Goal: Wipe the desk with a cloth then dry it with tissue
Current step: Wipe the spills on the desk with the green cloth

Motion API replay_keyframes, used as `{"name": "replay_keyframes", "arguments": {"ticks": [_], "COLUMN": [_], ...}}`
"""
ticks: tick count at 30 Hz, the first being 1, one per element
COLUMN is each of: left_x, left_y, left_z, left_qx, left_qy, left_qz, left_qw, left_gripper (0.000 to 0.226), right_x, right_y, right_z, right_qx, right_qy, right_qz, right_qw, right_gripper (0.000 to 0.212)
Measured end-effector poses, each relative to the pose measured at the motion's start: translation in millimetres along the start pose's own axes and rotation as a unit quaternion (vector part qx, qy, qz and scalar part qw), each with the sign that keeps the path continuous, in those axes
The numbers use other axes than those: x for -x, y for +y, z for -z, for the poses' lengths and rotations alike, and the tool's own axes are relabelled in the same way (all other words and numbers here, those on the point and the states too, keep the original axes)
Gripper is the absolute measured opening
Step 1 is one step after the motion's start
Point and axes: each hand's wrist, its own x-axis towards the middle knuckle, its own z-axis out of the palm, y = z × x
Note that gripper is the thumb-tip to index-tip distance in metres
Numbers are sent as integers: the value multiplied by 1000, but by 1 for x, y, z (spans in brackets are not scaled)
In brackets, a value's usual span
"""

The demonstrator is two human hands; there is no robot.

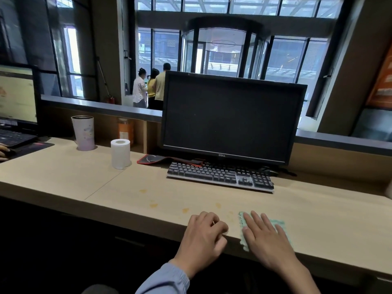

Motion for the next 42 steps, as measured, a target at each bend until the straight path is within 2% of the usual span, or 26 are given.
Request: {"name": "replay_keyframes", "arguments": {"ticks": [8,13,16,21,26,31,34,38,42], "left_x": [10,11,12,13,17,15,15,17,19], "left_y": [-1,-6,-8,-8,-12,-2,-2,-5,-7], "left_z": [-3,-5,-6,-11,-12,-15,-16,-17,-18], "left_qx": [33,33,30,30,20,18,0,-19,-35], "left_qy": [14,13,16,29,35,38,19,17,2], "left_qz": [23,11,7,18,4,17,8,-12,-28], "left_qw": [999,999,999,999,999,999,1000,1000,999], "left_gripper": [21,26,28,32,36,54,66,64,64], "right_x": [12,20,20,13,17,20,17,18,20], "right_y": [-5,0,-16,-47,-18,-20,-30,-8,3], "right_z": [-9,-10,-16,-27,-27,-22,-26,-21,-19], "right_qx": [23,1,25,31,21,34,24,-1,26], "right_qy": [24,50,73,75,100,78,71,65,69], "right_qz": [1,11,-2,50,51,37,72,92,90], "right_qw": [999,999,997,995,994,996,995,994,993], "right_gripper": [58,57,58,68,61,57,69,68,68]}}
